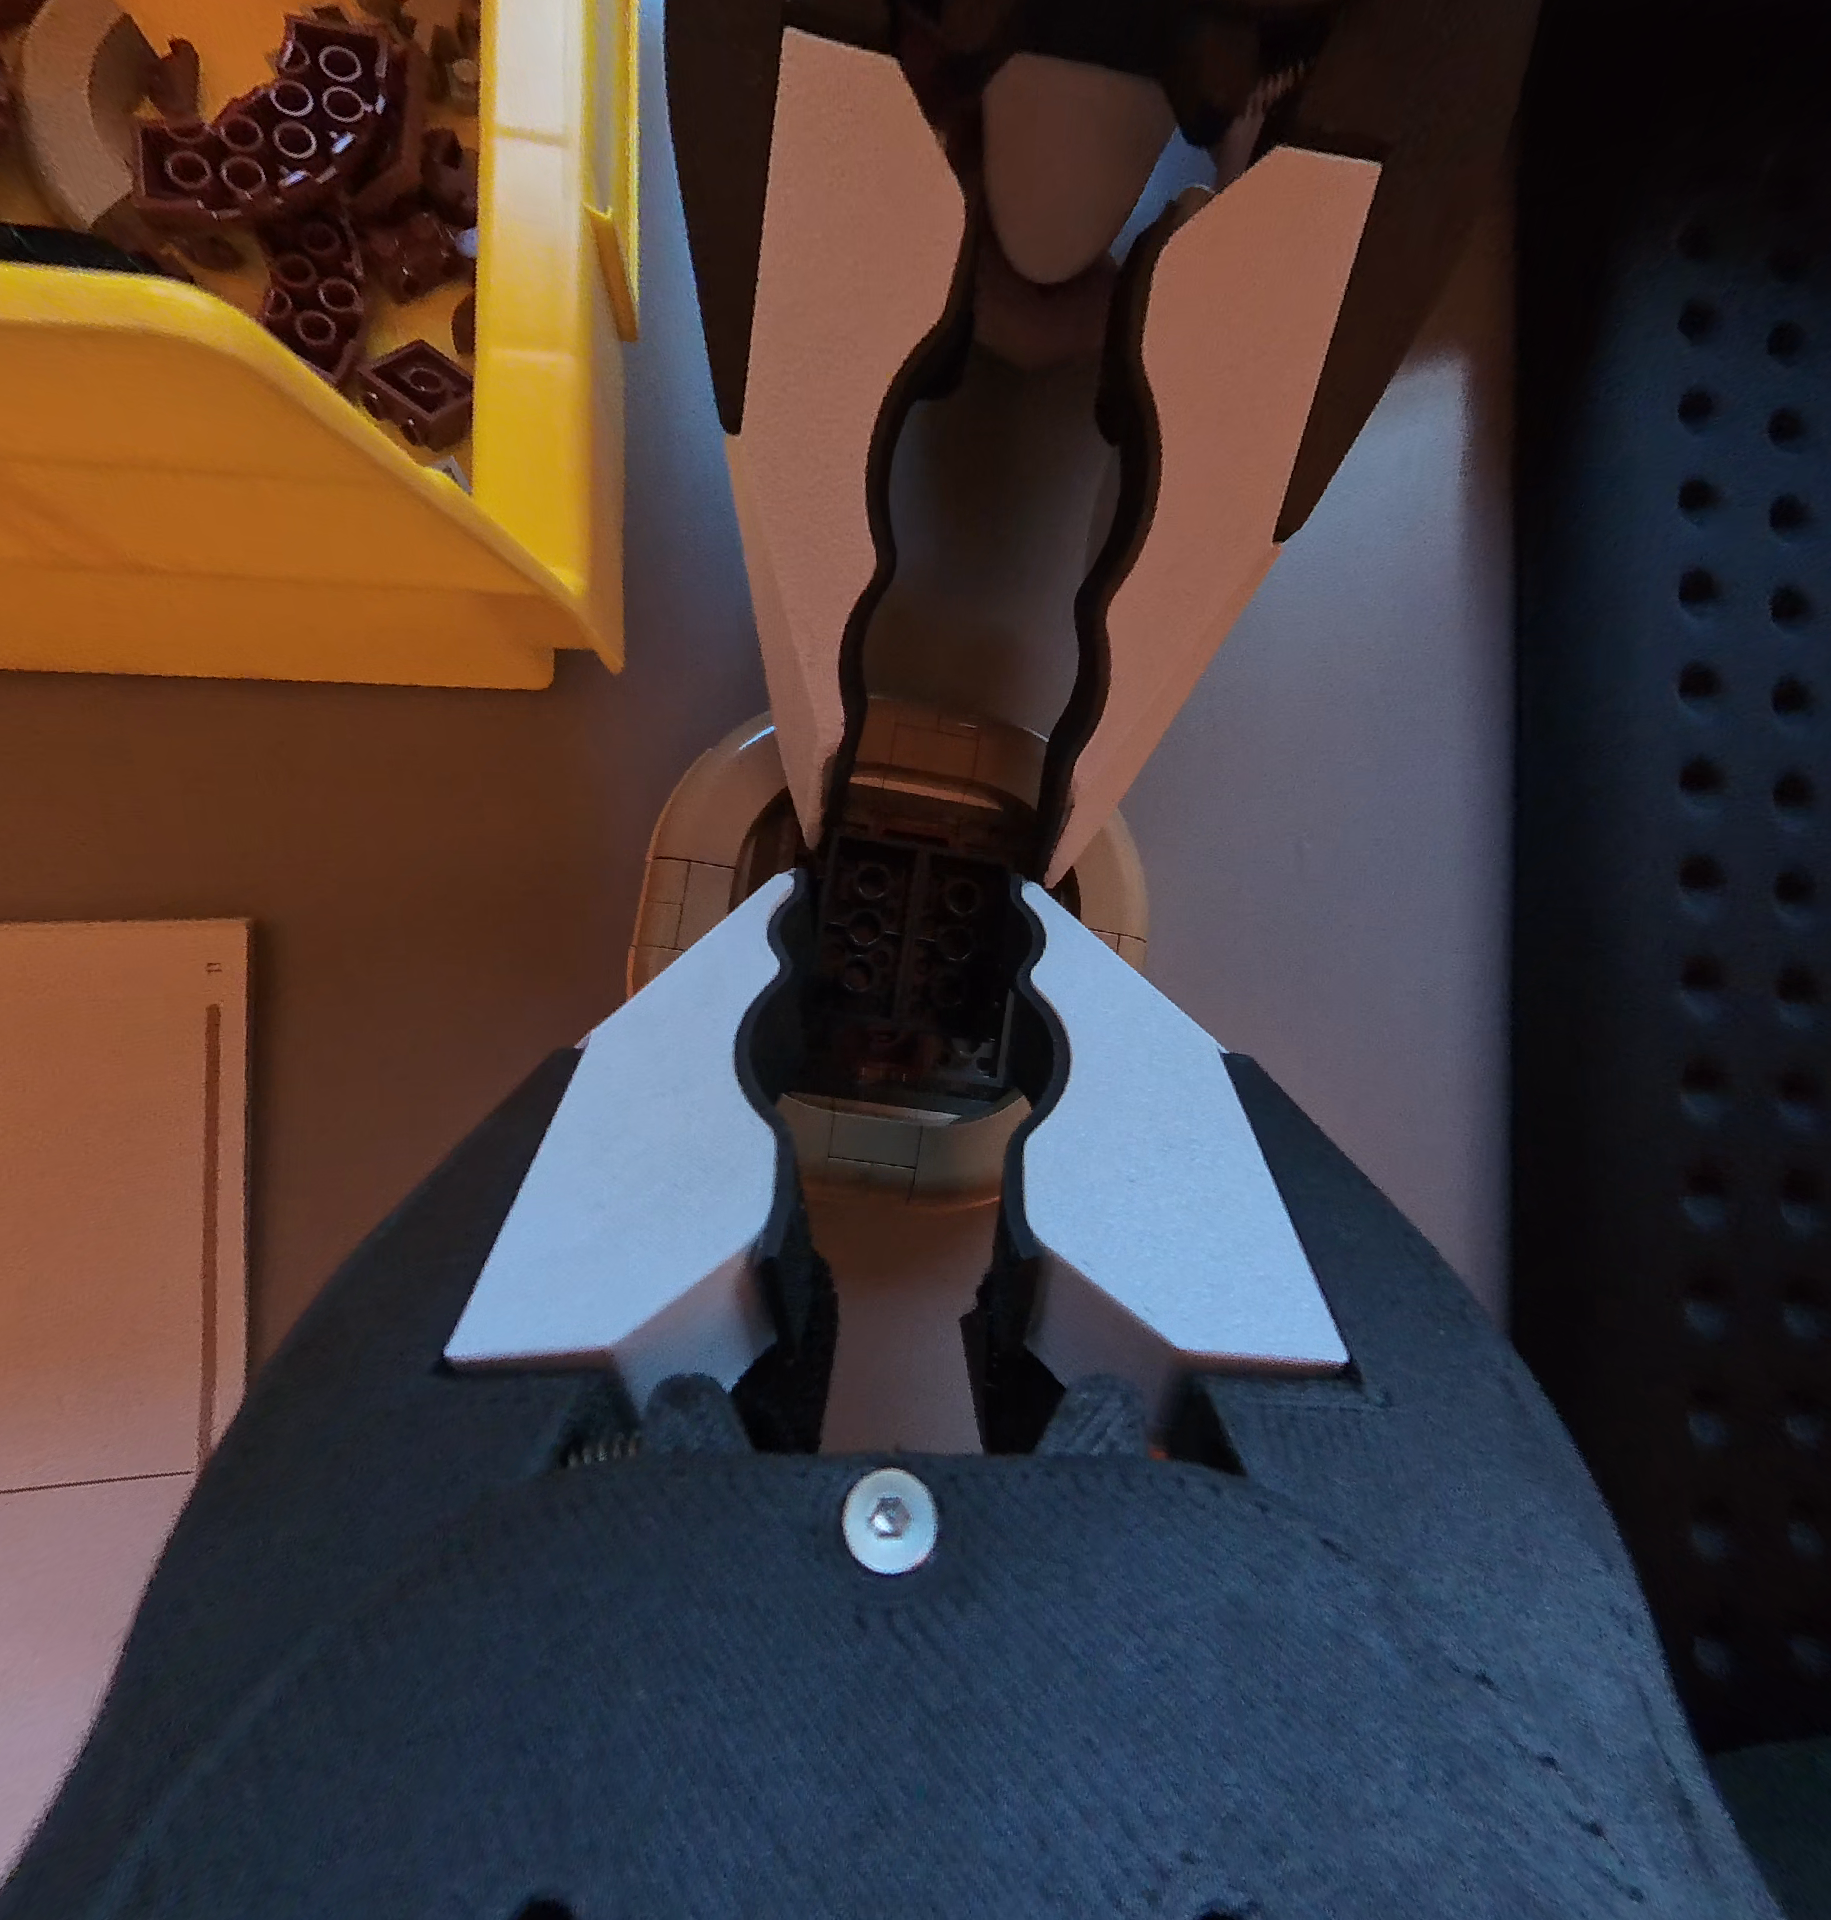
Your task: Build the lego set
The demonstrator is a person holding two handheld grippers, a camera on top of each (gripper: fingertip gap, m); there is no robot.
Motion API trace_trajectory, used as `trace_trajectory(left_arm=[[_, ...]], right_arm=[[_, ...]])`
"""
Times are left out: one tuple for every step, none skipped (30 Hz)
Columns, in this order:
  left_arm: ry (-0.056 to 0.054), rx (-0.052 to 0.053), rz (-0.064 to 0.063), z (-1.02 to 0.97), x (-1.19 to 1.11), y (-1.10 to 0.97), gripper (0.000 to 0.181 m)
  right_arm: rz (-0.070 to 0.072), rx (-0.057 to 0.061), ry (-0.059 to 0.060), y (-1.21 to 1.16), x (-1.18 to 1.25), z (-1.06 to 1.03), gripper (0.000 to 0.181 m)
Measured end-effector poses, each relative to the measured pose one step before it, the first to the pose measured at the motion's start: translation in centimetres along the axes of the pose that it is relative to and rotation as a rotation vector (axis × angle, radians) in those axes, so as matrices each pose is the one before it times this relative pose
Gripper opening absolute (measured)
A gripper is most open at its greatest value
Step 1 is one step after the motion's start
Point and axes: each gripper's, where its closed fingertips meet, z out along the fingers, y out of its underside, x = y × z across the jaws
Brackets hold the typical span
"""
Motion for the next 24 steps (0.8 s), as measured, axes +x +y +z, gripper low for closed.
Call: trace_trajectory(left_arm=[[0.0040,-0.0013,-0.0047,-0.007,0.035,0.019,0.035],[0.0053,-0.0012,-0.0028,-0.025,0.047,0.027,0.035],[0.0043,0.0000,-0.0030,-0.014,0.038,0.023,0.035],[0.0037,0.0006,-0.0020,-0.012,0.034,0.020,0.035],[0.0040,0.0003,-0.0042,-0.018,0.031,0.007,0.035],[0.0051,0.0002,-0.0036,-0.017,0.043,0.023,0.035],[0.0075,0.0002,-0.0044,-0.026,0.076,0.031,0.035],[0.0080,0.0017,-0.0069,-0.029,0.052,0.011,0.035],[0.0072,0.0033,-0.0031,-0.011,0.040,0.021,0.035],[0.0123,0.0019,-0.0078,-0.039,0.093,0.026,0.035],[0.0234,0.0033,-0.0143,-0.051,0.224,-0.002,0.035],[0.0180,0.0063,-0.0180,-0.034,0.085,0.018,0.035],[0.0075,0.0080,-0.0068,-0.015,0.012,-0.005,0.035],[0.0011,0.0005,0.0039,-0.002,0.037,0.006,0.035],[0.0014,-0.0016,0.0017,-0.011,0.041,0.021,0.035],[0.0088,0.0033,-0.0054,-0.025,0.056,-0.003,0.035],[0.0143,0.0083,-0.0110,-0.047,0.049,-0.017,0.035],[0.0138,0.0065,-0.0128,-0.032,0.052,0.014,0.035],[0.0091,0.0034,-0.0065,-0.033,0.039,0.013,0.035],[0.0028,0.0008,-0.0035,-0.013,0.029,-0.008,0.035],[-0.0001,-0.0018,0.0003,0.002,0.022,0.022,0.035],[0.0016,0.0001,-0.0016,-0.016,0.019,-0.007,0.035],[0.0031,0.0039,-0.0023,-0.008,0.014,-0.006,0.035],[0.0078,0.0041,-0.0076,-0.028,0.016,0.008,0.035]], right_arm=[[-0.0033,-0.0003,0.0019,0.008,-0.009,0.000,0.037],[-0.0029,-0.0005,0.0000,0.000,-0.026,0.014,0.037],[-0.0054,-0.0006,0.0002,0.001,-0.041,0.017,0.037],[-0.0031,-0.0004,-0.0002,-0.003,-0.027,0.015,0.037],[-0.0002,0.0000,-0.0021,0.001,-0.023,0.017,0.037],[-0.0004,0.0003,-0.0018,-0.004,-0.022,0.002,0.037],[-0.0036,-0.0001,-0.0016,-0.015,-0.043,0.012,0.037],[-0.0041,0.0001,-0.0018,-0.008,-0.065,0.019,0.037],[-0.0012,-0.0001,-0.0011,-0.005,-0.025,0.010,0.037],[-0.0008,-0.0008,0.0010,0.010,0.010,0.015,0.036],[-0.0031,-0.0039,0.0118,0.040,0.127,0.017,0.032],[-0.0158,-0.0012,-0.0044,0.014,-0.158,0.013,0.031],[-0.0048,-0.0013,0.0035,-0.002,-0.013,0.010,0.031],[-0.0017,-0.0003,0.0011,0.002,-0.021,0.004,0.031],[-0.0026,-0.0004,-0.0003,-0.013,-0.032,0.009,0.031],[0.0003,0.0007,-0.0028,-0.009,-0.041,0.005,0.031],[0.0014,0.0014,-0.0033,-0.031,-0.047,0.008,0.031],[-0.0016,0.0004,-0.0017,-0.009,-0.040,0.010,0.031],[-0.0054,-0.0013,-0.0002,0.002,-0.051,0.020,0.031],[-0.0064,-0.0018,0.0031,0.014,-0.024,0.028,0.031],[-0.0038,-0.0017,0.0021,0.014,-0.011,0.005,0.031],[-0.0039,-0.0015,0.0012,0.010,-0.024,0.007,0.031],[-0.0048,-0.0015,0.0032,0.008,-0.003,0.010,0.031],[-0.0022,-0.0009,0.0012,0.005,-0.018,0.024,0.032]])
